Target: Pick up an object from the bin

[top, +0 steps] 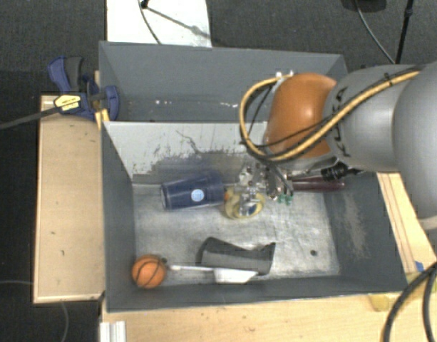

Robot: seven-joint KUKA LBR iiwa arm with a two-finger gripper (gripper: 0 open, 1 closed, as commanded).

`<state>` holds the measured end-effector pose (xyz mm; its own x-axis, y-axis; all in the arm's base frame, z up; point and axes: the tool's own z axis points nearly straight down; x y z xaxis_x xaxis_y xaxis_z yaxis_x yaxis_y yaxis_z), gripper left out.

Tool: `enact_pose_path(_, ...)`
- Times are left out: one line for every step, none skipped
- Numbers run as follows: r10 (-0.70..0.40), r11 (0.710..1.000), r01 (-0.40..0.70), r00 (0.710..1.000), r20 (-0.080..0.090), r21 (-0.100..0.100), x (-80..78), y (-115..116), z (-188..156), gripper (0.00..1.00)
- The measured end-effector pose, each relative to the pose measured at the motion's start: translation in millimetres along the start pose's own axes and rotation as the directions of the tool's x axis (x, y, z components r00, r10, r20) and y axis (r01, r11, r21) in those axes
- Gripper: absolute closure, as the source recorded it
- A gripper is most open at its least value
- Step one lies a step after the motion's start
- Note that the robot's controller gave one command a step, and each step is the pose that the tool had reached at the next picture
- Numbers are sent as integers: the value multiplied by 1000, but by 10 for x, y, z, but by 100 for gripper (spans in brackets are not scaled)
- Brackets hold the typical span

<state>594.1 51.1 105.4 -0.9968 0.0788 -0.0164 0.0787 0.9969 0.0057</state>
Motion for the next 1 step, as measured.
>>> enact_pose_path(0, 1000, 0, 1000, 0, 0, 0, 0, 0, 100)
